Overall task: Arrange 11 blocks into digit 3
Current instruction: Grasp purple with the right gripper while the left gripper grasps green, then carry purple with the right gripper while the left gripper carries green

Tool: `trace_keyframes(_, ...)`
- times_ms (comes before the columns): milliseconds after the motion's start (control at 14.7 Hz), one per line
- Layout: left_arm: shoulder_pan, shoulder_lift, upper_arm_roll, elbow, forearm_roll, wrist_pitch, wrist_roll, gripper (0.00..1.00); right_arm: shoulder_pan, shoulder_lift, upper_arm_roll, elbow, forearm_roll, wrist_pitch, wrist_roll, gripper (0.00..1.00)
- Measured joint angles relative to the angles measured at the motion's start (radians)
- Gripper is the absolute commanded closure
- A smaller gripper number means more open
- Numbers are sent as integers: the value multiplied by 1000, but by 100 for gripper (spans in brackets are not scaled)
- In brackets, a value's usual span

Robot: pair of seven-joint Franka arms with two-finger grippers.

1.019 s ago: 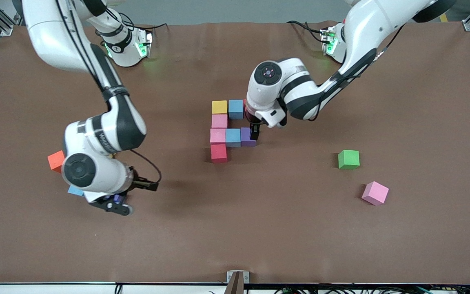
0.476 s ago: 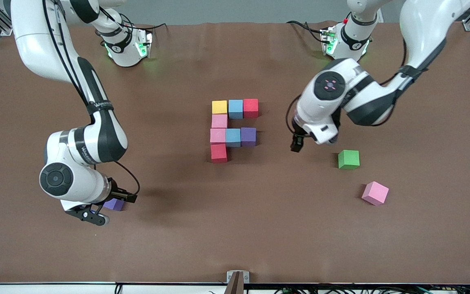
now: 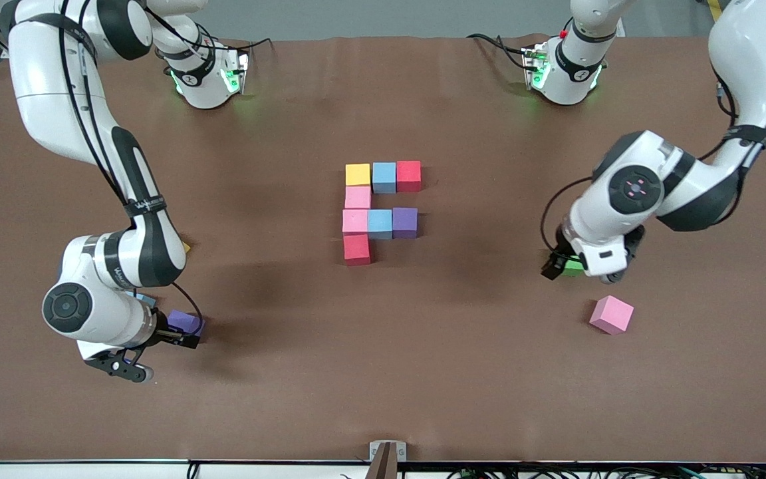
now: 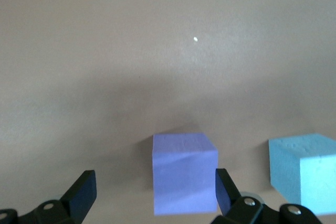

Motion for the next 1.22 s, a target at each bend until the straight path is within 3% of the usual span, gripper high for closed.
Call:
trace_keyframes(204, 5, 2, 55, 6, 1, 0, 270, 0, -1, 22, 1, -4, 0, 6, -15, 0)
trace_keyframes(611, 96, 59, 70, 5, 2, 16, 799, 0, -29, 34, 0, -16, 0, 6, -90, 0)
trace_keyframes(951, 89, 138, 78, 0, 2, 99, 899, 0, -28, 35, 7, -60, 0, 4, -125, 0)
trace_keyframes(1155, 29, 156, 135, -5, 9, 132, 913, 0, -28, 35, 8, -72, 0, 8, -127, 1)
trace_keyframes(1223, 11, 158, 153, -7, 19, 138, 913, 0, -28, 35, 8, -72, 0, 8, -127, 9)
